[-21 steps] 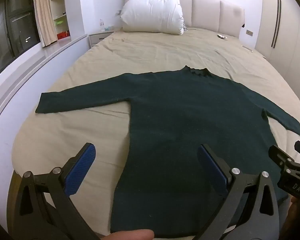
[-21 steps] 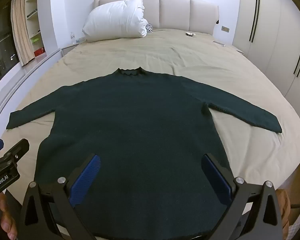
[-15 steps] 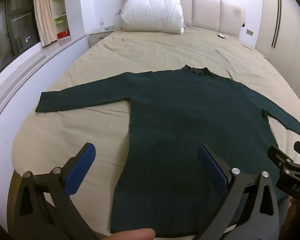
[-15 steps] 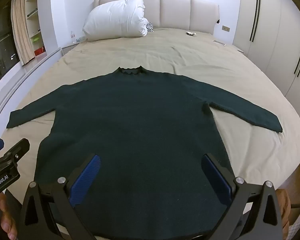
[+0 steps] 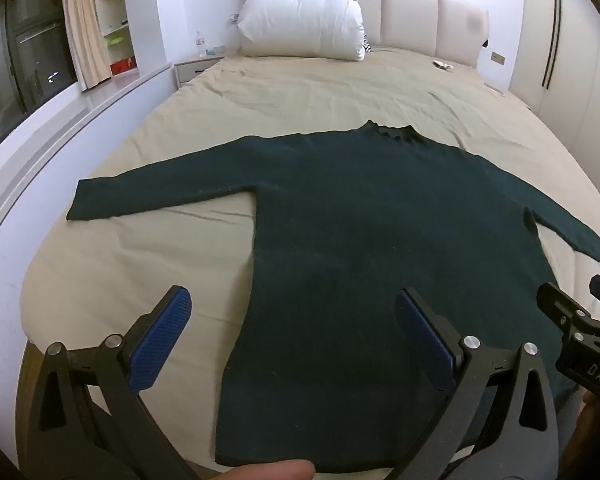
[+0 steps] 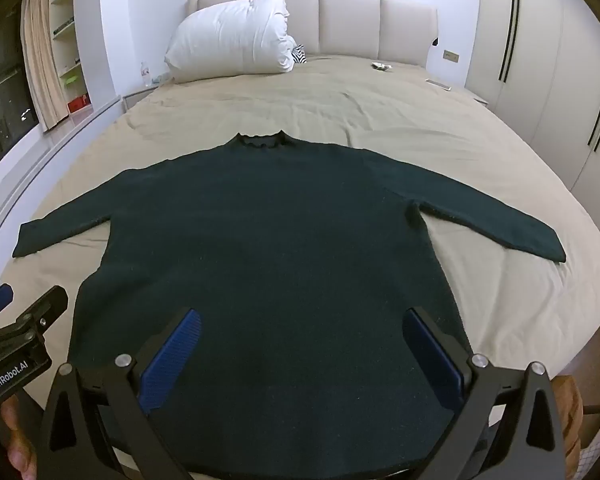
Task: Fold small clothes
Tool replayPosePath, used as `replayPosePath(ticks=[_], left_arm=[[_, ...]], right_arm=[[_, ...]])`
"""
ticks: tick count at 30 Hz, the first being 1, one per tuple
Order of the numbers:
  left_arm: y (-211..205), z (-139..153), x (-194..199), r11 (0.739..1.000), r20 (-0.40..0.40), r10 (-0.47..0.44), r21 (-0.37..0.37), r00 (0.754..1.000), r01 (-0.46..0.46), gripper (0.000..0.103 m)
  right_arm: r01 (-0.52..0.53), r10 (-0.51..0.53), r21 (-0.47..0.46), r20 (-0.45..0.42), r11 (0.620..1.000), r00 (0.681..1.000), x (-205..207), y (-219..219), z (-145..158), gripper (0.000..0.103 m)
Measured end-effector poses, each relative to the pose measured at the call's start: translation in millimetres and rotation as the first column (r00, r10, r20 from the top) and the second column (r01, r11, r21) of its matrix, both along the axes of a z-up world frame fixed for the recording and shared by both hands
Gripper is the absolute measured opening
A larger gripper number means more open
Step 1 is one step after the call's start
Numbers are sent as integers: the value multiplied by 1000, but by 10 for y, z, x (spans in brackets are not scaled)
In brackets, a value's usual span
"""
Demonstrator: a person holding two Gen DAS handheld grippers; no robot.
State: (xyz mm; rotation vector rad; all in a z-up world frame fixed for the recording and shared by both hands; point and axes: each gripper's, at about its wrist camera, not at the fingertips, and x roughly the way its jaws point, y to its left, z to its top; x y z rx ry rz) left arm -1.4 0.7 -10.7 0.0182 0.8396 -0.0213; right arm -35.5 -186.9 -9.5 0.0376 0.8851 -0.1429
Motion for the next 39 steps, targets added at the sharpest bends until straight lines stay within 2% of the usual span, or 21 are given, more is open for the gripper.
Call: replayPosePath(ticks=[39], left_arm=[[-20,-76,25,1000,-21,-17,-1,1000,17,103]], right_arm=[[-2,2,-5,-5,1000,1000,4,16,-19,103]])
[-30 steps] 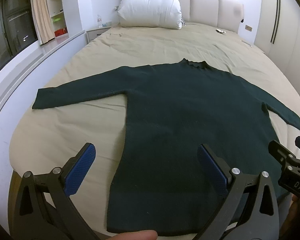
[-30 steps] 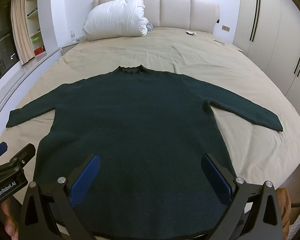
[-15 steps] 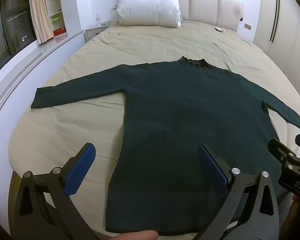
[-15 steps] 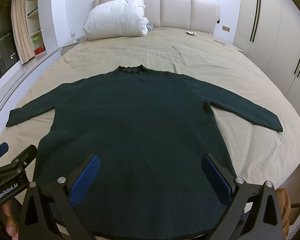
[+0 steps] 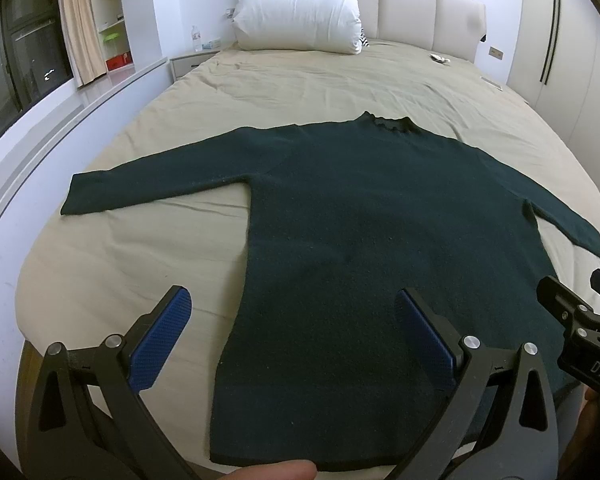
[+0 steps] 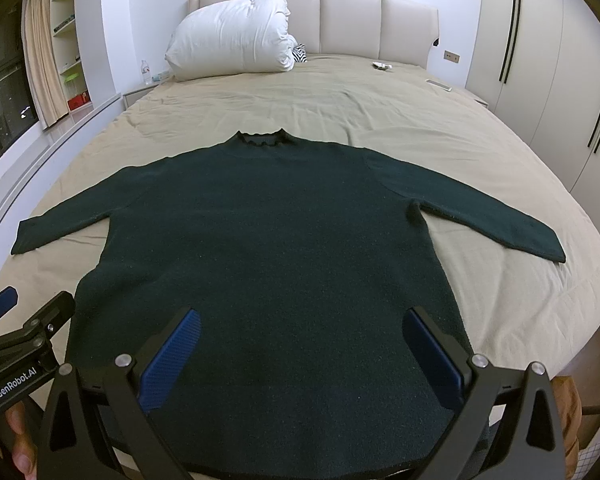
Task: Fold small clothes
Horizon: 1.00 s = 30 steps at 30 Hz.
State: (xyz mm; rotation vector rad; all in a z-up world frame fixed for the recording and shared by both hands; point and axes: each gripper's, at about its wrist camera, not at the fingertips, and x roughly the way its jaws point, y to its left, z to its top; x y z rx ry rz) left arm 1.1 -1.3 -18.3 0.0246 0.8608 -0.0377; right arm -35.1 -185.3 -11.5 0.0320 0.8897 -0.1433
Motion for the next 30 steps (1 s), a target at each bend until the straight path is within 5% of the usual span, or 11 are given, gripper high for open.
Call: replayPosePath(ticks=[30], left_arm=[[40,-10,38,1000,-10,6,-28,1000,-7,103]], right_arm=[[-5,5,-2,-7,1000,1000,5,-9,-15,103]])
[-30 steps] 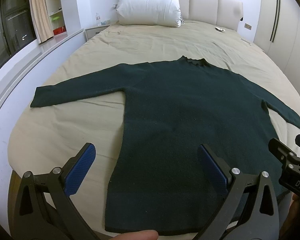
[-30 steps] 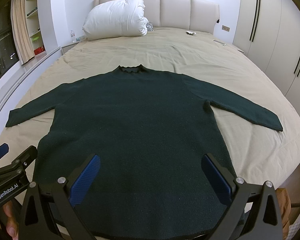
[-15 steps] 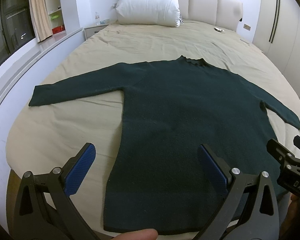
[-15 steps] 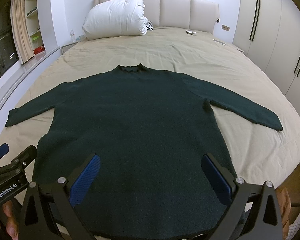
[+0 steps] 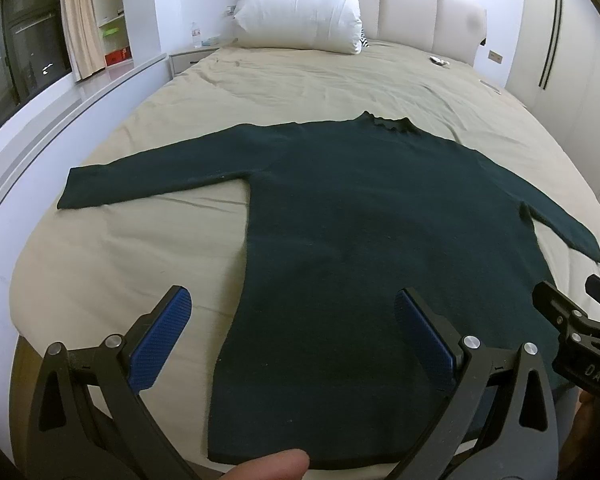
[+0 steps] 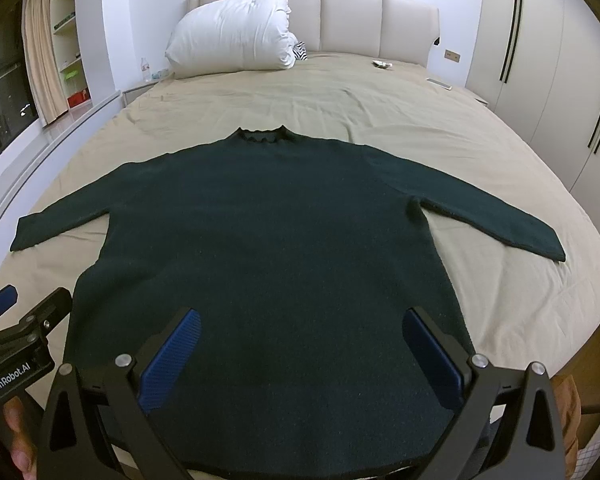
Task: Fold small clothes
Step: 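Grasp the sweater sleeve cuff with the left gripper and lift it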
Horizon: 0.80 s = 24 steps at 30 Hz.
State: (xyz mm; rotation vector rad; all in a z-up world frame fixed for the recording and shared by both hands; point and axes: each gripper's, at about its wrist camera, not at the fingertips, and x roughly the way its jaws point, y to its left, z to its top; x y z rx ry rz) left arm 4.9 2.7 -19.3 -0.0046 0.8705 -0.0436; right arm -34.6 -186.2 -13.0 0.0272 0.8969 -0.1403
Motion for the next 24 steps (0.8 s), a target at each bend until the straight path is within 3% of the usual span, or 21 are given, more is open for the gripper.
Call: replayPosePath(ticks=[12,16,20,23,24], left_arm=[[7,-29,53,1000,-20,16,-6,1000,-16,103],[79,-47,42,999,-15,5,-49,1000,-6,103],[262,-67,120,986,-33,-20,-167,999,14,103],[544,-91,240,952,-46,-18,-307,999,3,103],[707,-106,304,925,-48,-13,-380,999,-6,103]], right_arm=[[-5,5,-1,-5,1000,1000,-12,11,-18,103],[-5,5,0,-4,1000,1000,-7,15,-18,103],[-9,9,3,6,1000,1000,-10,19,-5,103],[-17,17,18,27,1000,1000,-19,19,17,103],[-19,19,22,32,1000,999,-10,23,30,103]])
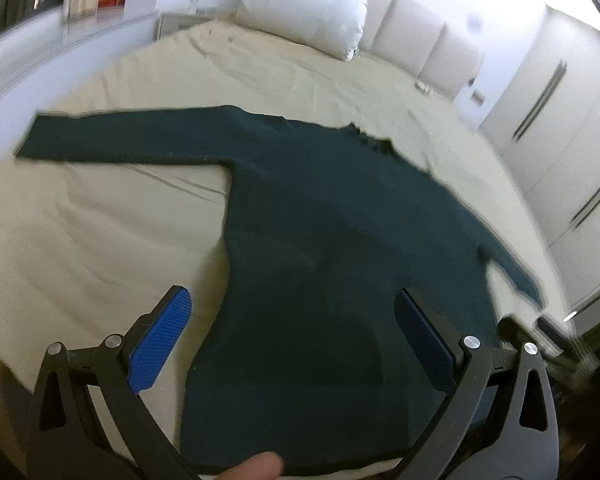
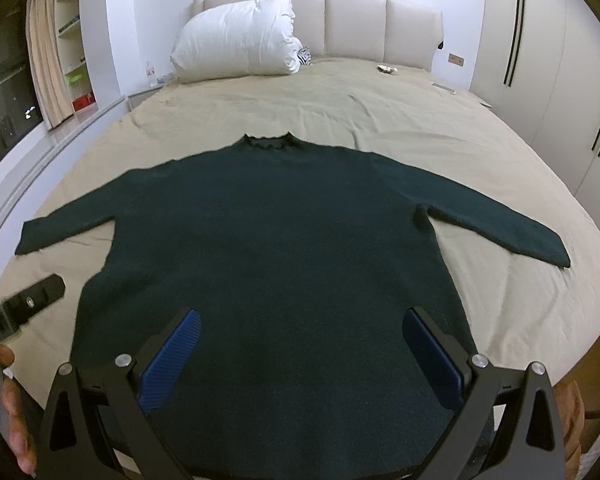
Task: Fold small clothes
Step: 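Grasp the sweater sleeve cuff with the left gripper and lift it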
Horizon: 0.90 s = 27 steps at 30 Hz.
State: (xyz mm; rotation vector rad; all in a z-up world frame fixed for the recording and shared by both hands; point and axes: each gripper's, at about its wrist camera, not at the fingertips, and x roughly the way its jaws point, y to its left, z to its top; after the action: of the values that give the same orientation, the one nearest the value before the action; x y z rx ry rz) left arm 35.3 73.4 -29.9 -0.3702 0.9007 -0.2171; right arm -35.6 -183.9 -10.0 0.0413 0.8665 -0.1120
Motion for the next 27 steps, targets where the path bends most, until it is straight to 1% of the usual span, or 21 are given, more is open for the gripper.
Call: replayPosePath(ticks=[2,3,5,7,9,10,11,12,13,14,15,16,18,19,20,22,24,27], left_arm=[[226,-13,67,996,2,33,-83,999,-33,103],[419,-6,109,990,14,84,-111,996,-82,103],[699,19,178,983,27,147,-116,989,-143,103],[1005,12,286,975,-4,175,-139,985,-174,103],[1365,25,352,955,-2,251,-161,968,-248,103],[1631,14,377,929,10,313,-211,950,-304,103],[1900,-29,398,889,3,374,-285,927,-358,103],[2134,-94,413,843,-15,421,-362,907,-397,103],[2423,-205,447,769,-53,474,-462,879,-442,103],[2588,-284,481,724,-81,501,-506,862,-469,103],[2802,-393,540,672,-117,529,-547,840,-499,103],[2969,-475,609,642,-132,545,-570,828,-513,103],[3181,-596,732,618,-125,557,-598,821,-510,103],[3252,-634,790,614,-131,559,-598,818,-515,103],[3315,-723,856,601,-156,565,-594,810,-534,102],[3458,-940,958,548,-216,575,-615,789,-567,93],[3485,-1141,1027,524,-244,591,-608,769,-596,90],[3557,-1320,1167,511,-274,589,-602,760,-614,84]], right_arm=[[-8,8,12,16,1000,1000,18,7,41,103],[-12,12,16,21,1000,1000,39,16,62,103],[-22,21,26,32,999,999,68,41,98,103],[-32,30,31,43,999,999,123,74,133,103],[-45,43,38,55,998,998,149,103,156,103],[-51,48,42,58,998,997,166,120,161,103],[-56,53,46,57,997,997,188,135,157,103],[-58,56,49,54,997,997,218,149,154,103],[-62,59,55,52,997,997,241,159,146,103],[-67,64,60,48,996,997,273,172,130,103],[-68,65,60,45,996,997,289,189,126,103],[-70,68,59,37,996,997,330,205,107,103],[-71,70,64,30,995,997,384,228,82,103],[-72,70,68,26,995,997,419,244,61,103],[-72,70,73,17,995,997,467,260,35,103],[-76,76,71,5,995,997,527,287,-10,103],[-79,79,63,-2,995,997,557,317,-51,103],[-83,84,61,-19,995,996,631,340,-125,103]])
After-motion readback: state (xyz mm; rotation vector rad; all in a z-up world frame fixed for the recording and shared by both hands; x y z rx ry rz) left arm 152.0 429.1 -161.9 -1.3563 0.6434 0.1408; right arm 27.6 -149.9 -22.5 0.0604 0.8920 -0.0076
